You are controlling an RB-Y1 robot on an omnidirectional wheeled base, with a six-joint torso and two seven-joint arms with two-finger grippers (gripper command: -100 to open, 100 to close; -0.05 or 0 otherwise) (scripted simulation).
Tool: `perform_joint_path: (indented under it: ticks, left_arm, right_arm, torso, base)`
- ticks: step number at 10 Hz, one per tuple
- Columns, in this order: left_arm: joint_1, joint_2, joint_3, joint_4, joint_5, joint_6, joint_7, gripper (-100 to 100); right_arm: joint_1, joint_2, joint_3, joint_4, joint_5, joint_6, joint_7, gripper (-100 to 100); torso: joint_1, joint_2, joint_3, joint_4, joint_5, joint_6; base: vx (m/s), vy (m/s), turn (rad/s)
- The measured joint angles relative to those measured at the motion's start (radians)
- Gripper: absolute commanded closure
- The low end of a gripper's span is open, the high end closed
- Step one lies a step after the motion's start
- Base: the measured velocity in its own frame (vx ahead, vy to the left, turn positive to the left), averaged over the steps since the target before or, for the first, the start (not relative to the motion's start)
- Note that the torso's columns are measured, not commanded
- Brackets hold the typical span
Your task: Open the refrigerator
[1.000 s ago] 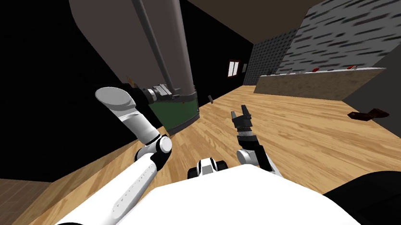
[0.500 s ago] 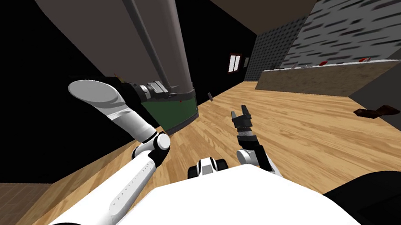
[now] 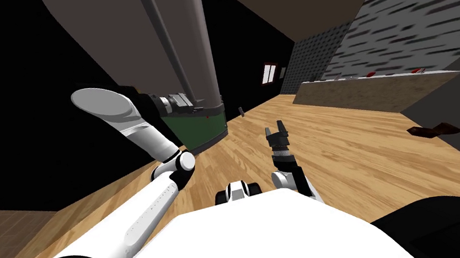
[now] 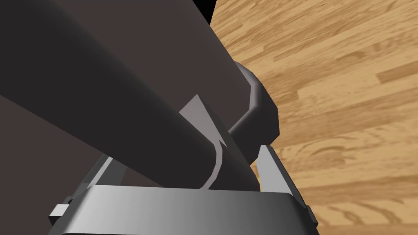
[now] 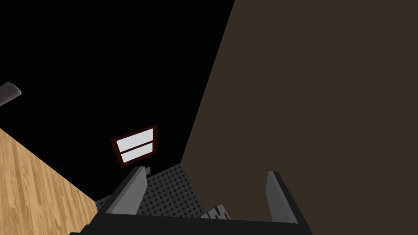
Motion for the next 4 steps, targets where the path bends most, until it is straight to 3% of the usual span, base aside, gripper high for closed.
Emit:
perform_joint_path:
  ticks: [4]
  left_arm:
    - [0.002,0.000,0.000,0.001,0.000,0.002,0.000,0]
  right_arm:
    - [0.000,0.000,0.000,0.000,0.000,0.000,0.000,0]
  torso:
    - [-0.003,-0.014,-0.008,-0.011,0.000,0.002]
  base:
    - [-0.001,0.000,0.001]
